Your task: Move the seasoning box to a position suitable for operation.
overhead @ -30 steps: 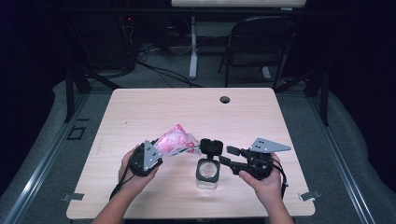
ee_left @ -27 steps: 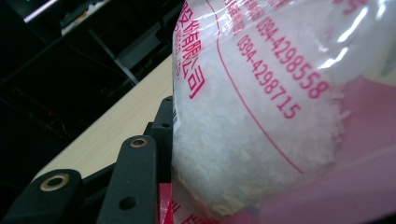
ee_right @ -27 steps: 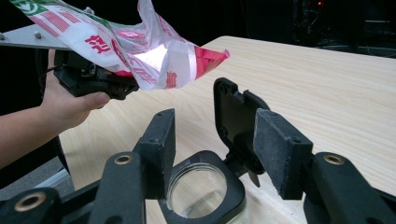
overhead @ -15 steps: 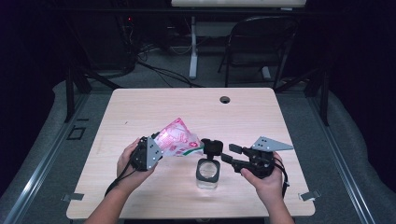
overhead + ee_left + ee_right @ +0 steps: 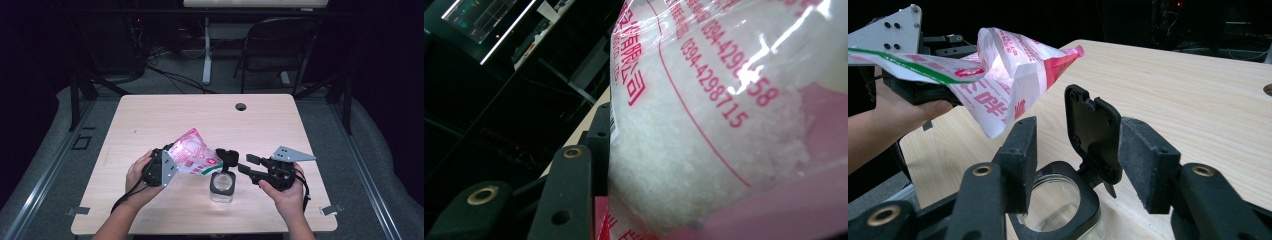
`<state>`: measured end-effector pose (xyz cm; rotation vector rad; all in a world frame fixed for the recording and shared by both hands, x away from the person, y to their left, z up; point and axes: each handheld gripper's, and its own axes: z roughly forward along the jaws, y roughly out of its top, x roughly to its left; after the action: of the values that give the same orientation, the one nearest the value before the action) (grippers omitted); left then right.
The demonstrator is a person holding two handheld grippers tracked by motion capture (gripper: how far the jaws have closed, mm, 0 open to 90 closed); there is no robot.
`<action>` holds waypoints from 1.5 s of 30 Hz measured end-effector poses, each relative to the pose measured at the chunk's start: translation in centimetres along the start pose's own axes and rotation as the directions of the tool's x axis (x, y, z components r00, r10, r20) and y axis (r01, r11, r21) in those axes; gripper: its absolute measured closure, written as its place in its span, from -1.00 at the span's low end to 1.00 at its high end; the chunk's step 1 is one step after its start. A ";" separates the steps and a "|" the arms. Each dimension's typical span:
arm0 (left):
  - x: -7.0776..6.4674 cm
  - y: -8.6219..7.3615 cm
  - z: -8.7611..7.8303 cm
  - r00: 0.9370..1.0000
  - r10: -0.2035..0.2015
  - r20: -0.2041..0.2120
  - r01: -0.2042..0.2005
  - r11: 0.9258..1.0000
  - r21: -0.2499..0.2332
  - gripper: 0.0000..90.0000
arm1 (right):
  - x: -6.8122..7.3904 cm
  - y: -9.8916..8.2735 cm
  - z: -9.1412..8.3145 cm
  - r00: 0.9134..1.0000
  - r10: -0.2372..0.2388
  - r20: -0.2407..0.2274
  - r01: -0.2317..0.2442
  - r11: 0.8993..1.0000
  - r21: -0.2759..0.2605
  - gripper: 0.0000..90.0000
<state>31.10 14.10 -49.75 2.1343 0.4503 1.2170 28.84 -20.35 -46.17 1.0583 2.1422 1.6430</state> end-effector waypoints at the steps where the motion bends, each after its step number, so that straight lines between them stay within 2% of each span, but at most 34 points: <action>1: -0.1 0.0 0.0 1.000 0.007 -0.001 -0.007 1.000 0.002 0.36 | 0.0 0.0 0.0 1.000 0.003 -0.004 -0.003 1.000 -0.002 0.17; 6: -0.6 0.1 -0.1 0.999 0.034 -0.007 -0.034 0.999 0.009 0.36 | 0.4 0.3 0.0 0.999 0.019 -0.034 -0.018 1.000 0.006 0.37; 11: -1.4 0.1 -0.1 0.998 0.059 -0.003 -0.059 0.998 0.014 0.36 | 1.3 1.2 0.3 0.998 -0.001 -0.063 0.002 1.000 0.021 0.50; 15: -2.0 0.1 -0.1 0.997 0.081 0.005 -0.081 0.996 0.024 0.37 | 2.0 1.8 0.7 0.994 -0.001 -0.108 0.003 1.000 0.023 0.63; 21: -2.5 -0.1 -0.1 0.995 0.096 0.008 -0.096 0.995 0.031 0.37 | 2.8 2.1 1.8 0.990 -0.018 -0.138 0.026 0.998 0.055 0.69; 25: -2.6 -0.2 -0.1 0.995 0.097 0.006 -0.097 0.995 0.037 0.37 | 3.3 1.9 2.5 0.989 -0.034 -0.143 0.046 0.996 0.079 0.70; 33: -2.8 -0.3 -0.2 0.993 0.117 0.002 -0.117 0.992 0.041 0.37 | 3.3 1.5 3.0 0.994 -0.064 -0.094 0.072 0.994 0.082 0.62; 38: -3.0 -0.1 -0.3 0.991 0.131 -0.001 -0.131 0.991 0.041 0.37 | 3.3 1.5 3.3 0.993 -0.064 -0.103 0.074 0.993 0.091 0.62; 42: -3.1 0.0 -0.4 0.990 0.140 -0.004 -0.139 0.990 0.037 0.37 | 3.4 1.3 3.7 0.992 -0.064 -0.107 0.075 0.992 0.104 0.67; 45: -3.1 0.0 -0.4 0.989 0.147 -0.006 -0.146 0.988 0.039 0.37 | 3.4 1.2 3.8 0.992 -0.062 -0.106 0.074 0.991 0.111 0.77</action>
<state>29.13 12.49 -51.58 2.2289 0.3279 1.3087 29.16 -15.14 -45.61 0.9390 2.3368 1.5928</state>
